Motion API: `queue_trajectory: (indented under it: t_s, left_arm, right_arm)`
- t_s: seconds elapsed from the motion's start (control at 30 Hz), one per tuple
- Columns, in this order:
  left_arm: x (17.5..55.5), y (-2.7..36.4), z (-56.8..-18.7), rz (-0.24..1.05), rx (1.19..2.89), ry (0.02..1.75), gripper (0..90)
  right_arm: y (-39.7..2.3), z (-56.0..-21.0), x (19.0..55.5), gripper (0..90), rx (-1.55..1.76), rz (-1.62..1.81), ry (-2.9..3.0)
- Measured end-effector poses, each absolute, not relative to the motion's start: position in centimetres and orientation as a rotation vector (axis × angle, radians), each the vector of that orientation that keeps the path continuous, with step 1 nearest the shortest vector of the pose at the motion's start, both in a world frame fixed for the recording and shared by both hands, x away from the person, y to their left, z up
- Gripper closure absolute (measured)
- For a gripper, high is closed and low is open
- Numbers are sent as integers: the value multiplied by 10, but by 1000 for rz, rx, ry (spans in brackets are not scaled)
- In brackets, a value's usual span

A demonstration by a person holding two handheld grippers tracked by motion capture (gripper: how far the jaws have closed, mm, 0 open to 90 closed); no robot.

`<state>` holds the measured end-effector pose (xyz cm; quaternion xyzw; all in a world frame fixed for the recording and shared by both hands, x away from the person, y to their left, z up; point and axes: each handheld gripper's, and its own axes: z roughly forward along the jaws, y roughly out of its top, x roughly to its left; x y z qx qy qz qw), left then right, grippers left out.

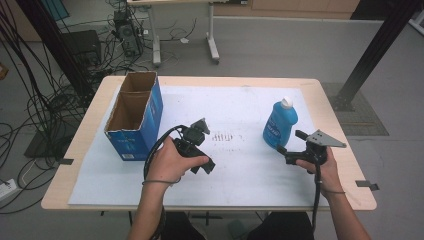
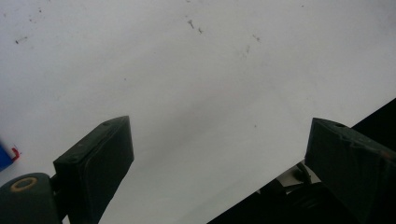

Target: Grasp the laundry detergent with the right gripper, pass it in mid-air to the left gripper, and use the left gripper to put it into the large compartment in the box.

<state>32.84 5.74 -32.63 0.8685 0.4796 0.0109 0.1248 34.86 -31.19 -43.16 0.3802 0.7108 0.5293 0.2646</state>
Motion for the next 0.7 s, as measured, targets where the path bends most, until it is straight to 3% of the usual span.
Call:
queue_trajectory:
  t_s: [0.7]
  left_arm:
    - [331,60,-329,31,2533,1421,82]
  right_arm:
    - [-303,-443,366,36,1037,1424,1921]
